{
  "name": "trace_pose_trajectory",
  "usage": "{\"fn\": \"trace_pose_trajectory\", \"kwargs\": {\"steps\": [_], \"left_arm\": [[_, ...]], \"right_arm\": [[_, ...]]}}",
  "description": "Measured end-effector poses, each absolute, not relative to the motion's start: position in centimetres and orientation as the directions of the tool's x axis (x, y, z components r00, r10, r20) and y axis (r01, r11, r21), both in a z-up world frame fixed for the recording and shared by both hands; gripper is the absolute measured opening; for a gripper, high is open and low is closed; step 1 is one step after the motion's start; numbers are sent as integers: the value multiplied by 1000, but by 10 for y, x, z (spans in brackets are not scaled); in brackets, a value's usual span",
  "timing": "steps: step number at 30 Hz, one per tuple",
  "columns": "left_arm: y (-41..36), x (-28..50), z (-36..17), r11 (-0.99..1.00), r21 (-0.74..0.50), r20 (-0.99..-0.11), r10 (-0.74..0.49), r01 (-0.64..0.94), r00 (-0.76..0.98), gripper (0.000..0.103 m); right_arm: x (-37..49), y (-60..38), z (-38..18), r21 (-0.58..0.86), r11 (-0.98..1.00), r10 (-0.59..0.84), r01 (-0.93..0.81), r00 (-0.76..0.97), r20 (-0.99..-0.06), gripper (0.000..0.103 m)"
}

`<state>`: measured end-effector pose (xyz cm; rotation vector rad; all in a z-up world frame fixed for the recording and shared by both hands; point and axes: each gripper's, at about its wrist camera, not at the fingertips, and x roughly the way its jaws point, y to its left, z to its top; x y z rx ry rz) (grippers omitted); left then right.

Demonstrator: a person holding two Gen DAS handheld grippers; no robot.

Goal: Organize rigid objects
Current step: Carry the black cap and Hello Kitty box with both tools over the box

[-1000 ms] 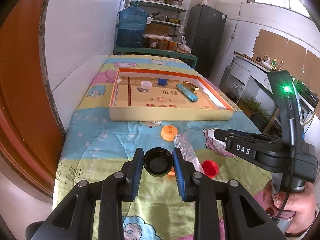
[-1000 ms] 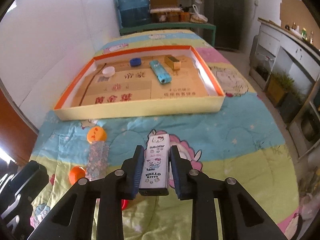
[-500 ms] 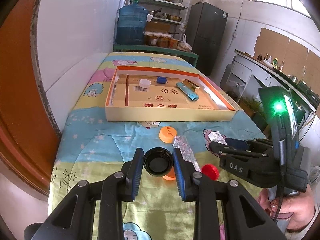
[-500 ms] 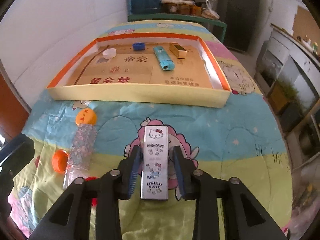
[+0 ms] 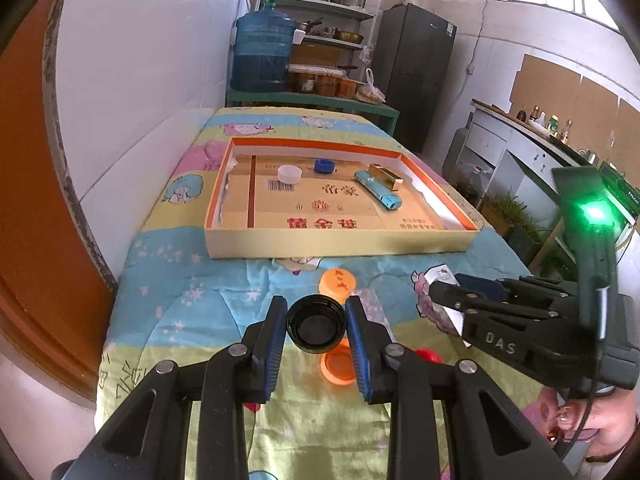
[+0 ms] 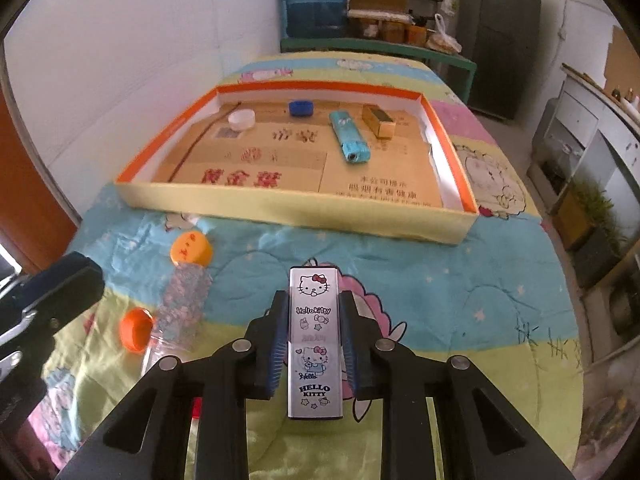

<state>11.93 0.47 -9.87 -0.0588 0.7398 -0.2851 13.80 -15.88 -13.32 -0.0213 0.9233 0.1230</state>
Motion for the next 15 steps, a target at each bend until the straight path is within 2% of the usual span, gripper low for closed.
{"fn": "trace_pose_trajectory", "kwargs": {"steps": [15], "left_arm": [[-2, 151, -68, 965, -121, -635, -256, 233, 729, 30]], "right_arm": [[158, -159, -91, 31, 984, 140, -173, 664, -735, 25]]}}
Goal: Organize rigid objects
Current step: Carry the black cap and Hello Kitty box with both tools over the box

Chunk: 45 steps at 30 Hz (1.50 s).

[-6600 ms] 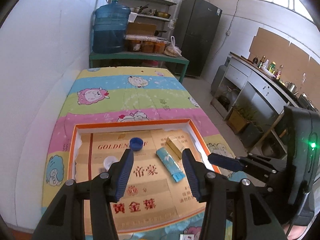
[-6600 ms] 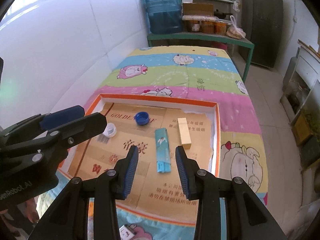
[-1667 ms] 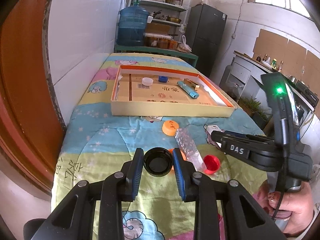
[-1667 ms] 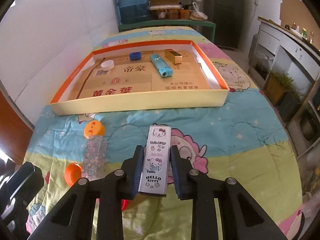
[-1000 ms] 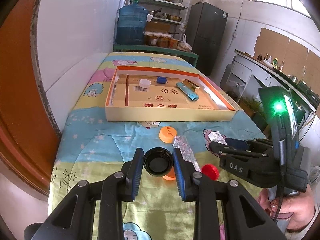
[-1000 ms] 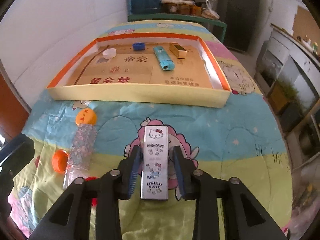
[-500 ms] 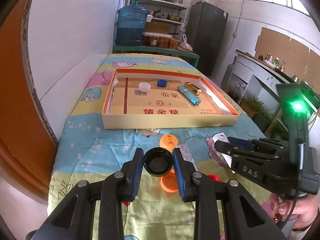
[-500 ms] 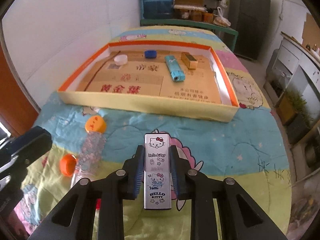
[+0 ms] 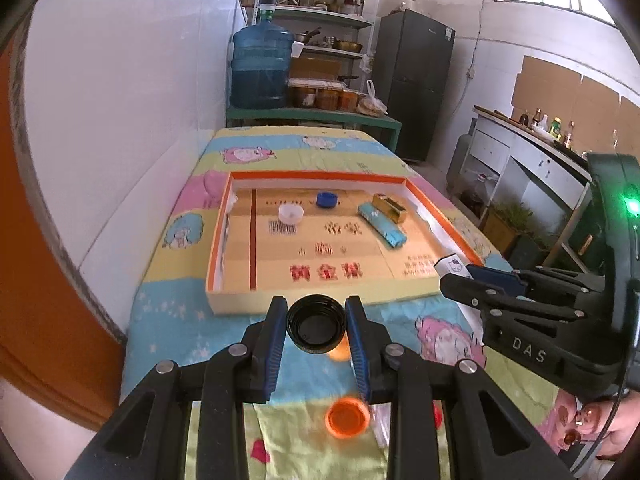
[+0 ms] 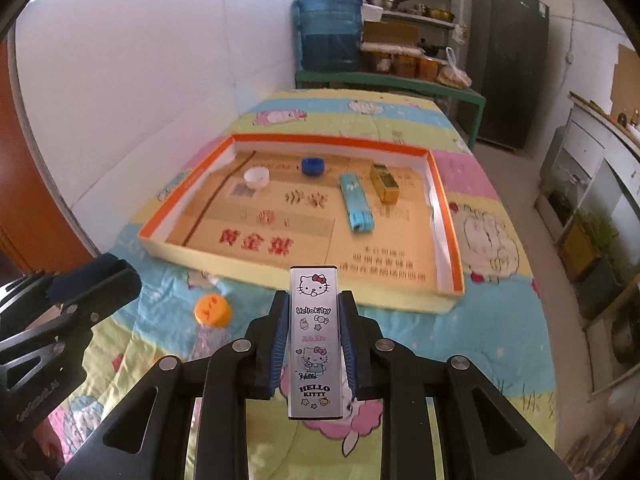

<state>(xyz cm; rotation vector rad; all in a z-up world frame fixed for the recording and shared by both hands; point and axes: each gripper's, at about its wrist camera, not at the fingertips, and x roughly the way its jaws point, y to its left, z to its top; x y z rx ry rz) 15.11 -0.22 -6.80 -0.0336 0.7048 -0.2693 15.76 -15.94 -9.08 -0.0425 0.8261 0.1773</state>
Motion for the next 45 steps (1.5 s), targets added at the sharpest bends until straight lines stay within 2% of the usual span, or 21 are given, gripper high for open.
{"fn": "trace_pose_trajectory", "kwargs": {"steps": [24, 35, 45], "left_arm": [[-12, 241, -32, 983, -71, -619, -178, 172, 765, 30], [-3, 278, -36, 990, -67, -628, -140, 126, 766, 30], [6, 303, -61, 991, -92, -675, -132, 95, 726, 30]], "right_arm": [[228, -159, -47, 75, 966, 232, -248, 701, -674, 25], [260, -157, -51, 114, 956, 274, -271, 687, -673, 25], [289, -149, -75, 139, 951, 291, -275, 653, -699, 25]]}}
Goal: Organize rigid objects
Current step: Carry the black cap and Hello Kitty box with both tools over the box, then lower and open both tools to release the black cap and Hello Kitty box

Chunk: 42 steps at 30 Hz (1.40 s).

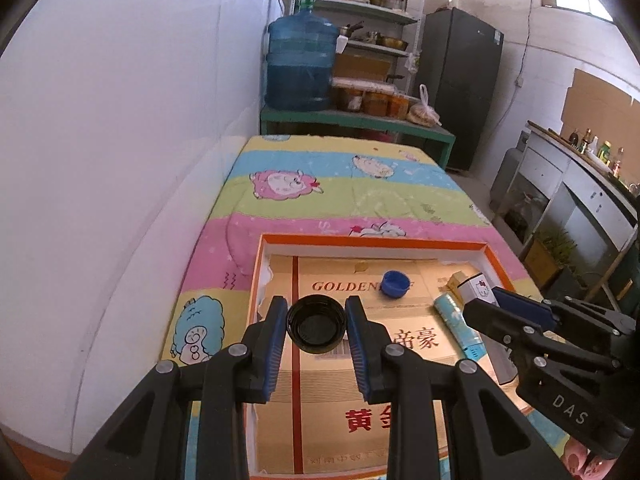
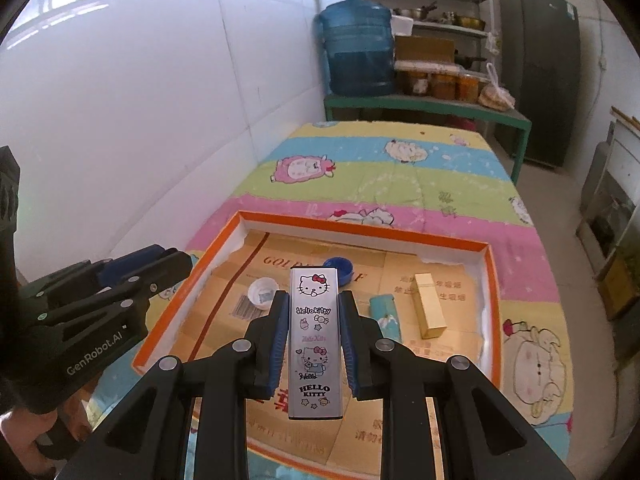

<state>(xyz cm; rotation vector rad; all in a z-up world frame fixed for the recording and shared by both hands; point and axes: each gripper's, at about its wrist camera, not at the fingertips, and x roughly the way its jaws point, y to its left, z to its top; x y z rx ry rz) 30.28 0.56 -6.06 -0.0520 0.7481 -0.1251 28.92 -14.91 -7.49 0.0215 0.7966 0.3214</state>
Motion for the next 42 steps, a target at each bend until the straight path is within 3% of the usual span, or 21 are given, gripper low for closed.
{"fn": "trace_pose_trajectory", "kwargs": {"steps": [19, 42], "left_arm": [[-1, 328, -113, 993, -72, -755, -118, 98, 645, 30], [-8, 330, -133, 993, -38, -778, -99, 110, 620, 31]], "right_arm": [[315, -140, -127, 151, 945, 296, -289, 564, -771, 25], [323, -134, -147, 112, 948, 262, -298, 534, -804, 25]]}}
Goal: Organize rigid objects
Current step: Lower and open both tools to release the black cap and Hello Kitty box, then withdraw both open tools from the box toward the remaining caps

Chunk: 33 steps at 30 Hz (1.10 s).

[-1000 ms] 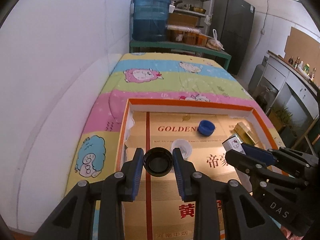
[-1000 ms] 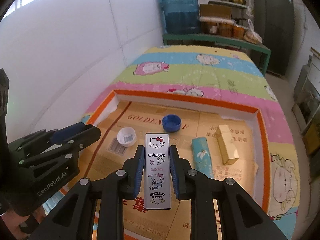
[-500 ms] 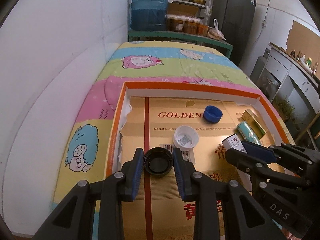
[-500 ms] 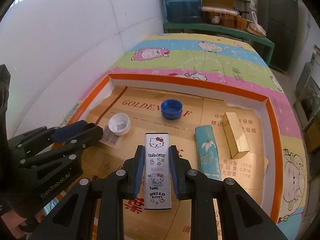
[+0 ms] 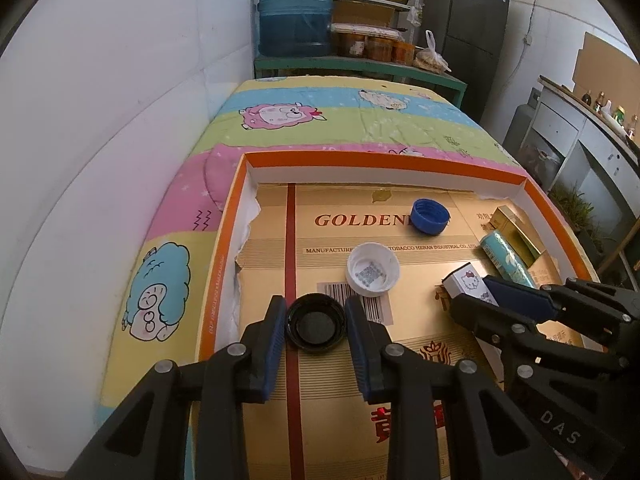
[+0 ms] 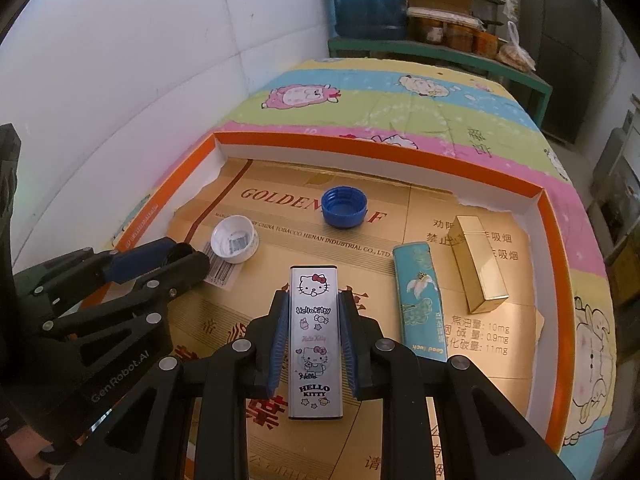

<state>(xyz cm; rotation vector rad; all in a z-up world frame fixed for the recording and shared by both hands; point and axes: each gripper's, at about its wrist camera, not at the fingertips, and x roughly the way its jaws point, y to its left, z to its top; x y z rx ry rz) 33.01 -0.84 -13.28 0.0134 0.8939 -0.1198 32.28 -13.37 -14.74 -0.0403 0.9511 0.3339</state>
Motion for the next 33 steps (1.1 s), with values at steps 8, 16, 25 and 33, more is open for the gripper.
{"fn": "trace_pose_trajectory", "kwargs": {"steps": [8, 16, 25, 33], "left_arm": [[-12, 326, -132, 990, -32, -773, -109, 134, 625, 44], [-12, 320, -124, 990, -30, -763, -110, 135, 637, 46], [-6, 311, -117, 992, -32, -759, -102, 120, 643, 46], [0, 294, -105, 992, -50, -738, -116, 118, 665, 46]], "right_arm": [[321, -137, -146, 124, 949, 269, -289, 541, -796, 35], [315, -138, -137, 117, 950, 269, -290, 569, -777, 35], [309, -142, -127, 131, 955, 269, -267, 583, -767, 35], [295, -145, -117, 128, 959, 258, -253, 594, -762, 35]]}}
